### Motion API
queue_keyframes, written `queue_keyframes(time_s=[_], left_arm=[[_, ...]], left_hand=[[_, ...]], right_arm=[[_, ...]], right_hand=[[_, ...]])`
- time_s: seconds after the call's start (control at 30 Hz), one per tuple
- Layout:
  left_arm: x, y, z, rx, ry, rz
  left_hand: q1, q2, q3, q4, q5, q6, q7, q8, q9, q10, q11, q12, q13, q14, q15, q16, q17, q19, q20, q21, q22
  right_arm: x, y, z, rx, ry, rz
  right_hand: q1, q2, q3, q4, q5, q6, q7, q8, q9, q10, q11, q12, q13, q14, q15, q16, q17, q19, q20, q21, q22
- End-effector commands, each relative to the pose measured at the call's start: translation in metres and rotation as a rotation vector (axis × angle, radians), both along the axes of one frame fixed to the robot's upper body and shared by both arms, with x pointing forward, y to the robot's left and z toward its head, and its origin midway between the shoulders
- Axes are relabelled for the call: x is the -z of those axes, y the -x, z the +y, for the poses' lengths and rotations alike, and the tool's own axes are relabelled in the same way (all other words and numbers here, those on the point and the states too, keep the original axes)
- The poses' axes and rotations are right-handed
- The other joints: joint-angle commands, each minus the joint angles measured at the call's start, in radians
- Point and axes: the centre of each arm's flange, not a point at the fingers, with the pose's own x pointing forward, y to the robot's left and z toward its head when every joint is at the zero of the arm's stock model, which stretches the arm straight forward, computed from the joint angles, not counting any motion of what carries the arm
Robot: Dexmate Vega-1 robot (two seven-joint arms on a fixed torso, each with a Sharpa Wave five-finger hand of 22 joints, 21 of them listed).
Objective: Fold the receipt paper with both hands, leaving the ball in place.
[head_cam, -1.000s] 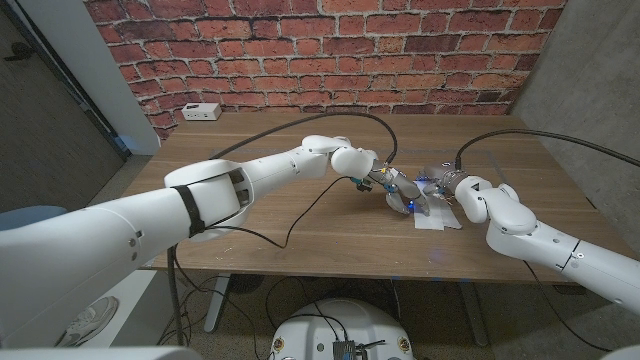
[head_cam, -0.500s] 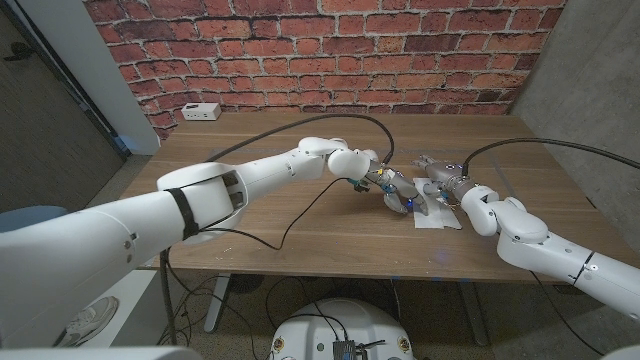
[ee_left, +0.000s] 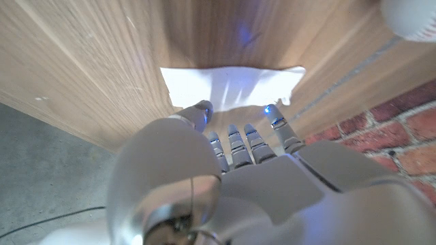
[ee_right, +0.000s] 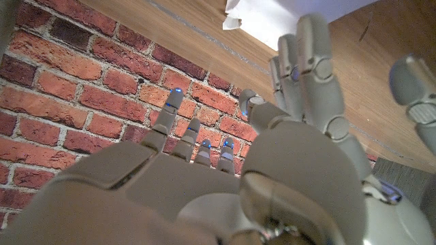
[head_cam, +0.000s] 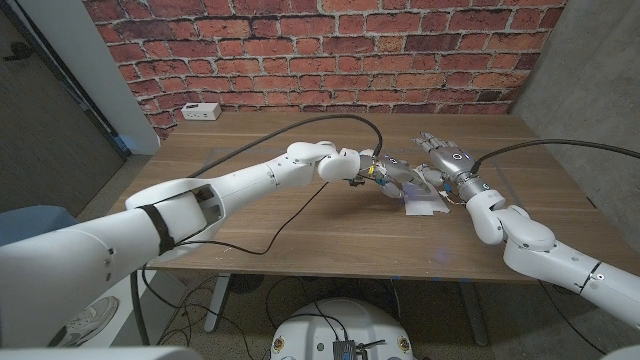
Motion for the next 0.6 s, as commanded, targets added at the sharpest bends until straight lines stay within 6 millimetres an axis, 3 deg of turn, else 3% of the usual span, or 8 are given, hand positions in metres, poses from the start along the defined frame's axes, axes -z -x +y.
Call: queue_keyframes(time_s=[0.03, 0.13, 0.3, 0.6], left_arm=[[-0.028, 0.009, 0.023, 0.040, 0.205, -0.057], [-0.036, 0.007, 0.034, 0.043, 0.285, -0.020], [-0.045, 0.000, 0.057, 0.026, 0.427, 0.049], [-0.055, -0.009, 0.108, 0.027, 0.731, 0.202]], left_hand=[[-0.042, -0.014, -0.026, 0.013, -0.002, -0.005, -0.011, 0.008, 0.005, -0.003, 0.002, 0.013, 0.003, 0.027, -0.002, 0.013, 0.000, -0.045, -0.011, 0.017, 0.003], [-0.100, -0.046, -0.063, 0.027, -0.005, 0.000, -0.006, 0.013, 0.004, 0.006, -0.004, 0.019, 0.004, 0.042, -0.015, 0.015, -0.003, -0.017, -0.028, 0.017, 0.002], [-0.195, -0.082, -0.115, 0.055, -0.014, -0.002, 0.010, 0.013, 0.003, 0.018, 0.011, 0.025, 0.003, 0.060, -0.018, 0.014, -0.006, -0.001, -0.040, 0.005, 0.000], [-0.239, -0.098, -0.135, 0.063, -0.015, -0.013, 0.022, 0.010, 0.001, 0.015, 0.032, 0.023, 0.002, 0.067, -0.011, 0.011, -0.009, 0.013, -0.054, -0.003, -0.001]], right_arm=[[-0.008, 0.006, -0.006, -0.024, -0.073, -0.103], [-0.010, 0.008, -0.011, -0.042, -0.122, -0.117], [-0.015, 0.014, -0.019, -0.098, -0.220, -0.152], [-0.024, 0.027, -0.025, -0.276, -0.446, -0.215]], right_hand=[[-0.010, -0.007, 0.004, -0.001, 0.001, 0.024, 0.000, 0.012, 0.003, 0.026, -0.001, 0.011, 0.003, 0.022, -0.014, 0.010, -0.003, 0.009, -0.012, -0.010, 0.003], [-0.060, -0.011, -0.028, 0.030, -0.004, 0.042, 0.000, 0.013, 0.002, 0.047, 0.002, 0.011, 0.002, 0.034, -0.021, 0.024, -0.001, 0.034, -0.030, -0.018, 0.005], [-0.113, -0.012, -0.072, 0.054, -0.005, 0.066, 0.001, 0.015, 0.002, 0.078, 0.006, 0.013, 0.002, 0.041, -0.021, 0.037, 0.001, 0.059, -0.060, -0.027, 0.005], [-0.202, -0.001, -0.141, 0.098, -0.002, 0.101, 0.005, 0.016, 0.002, 0.144, 0.021, 0.022, 0.003, 0.068, -0.018, 0.062, 0.005, 0.080, -0.076, -0.050, 0.005]])
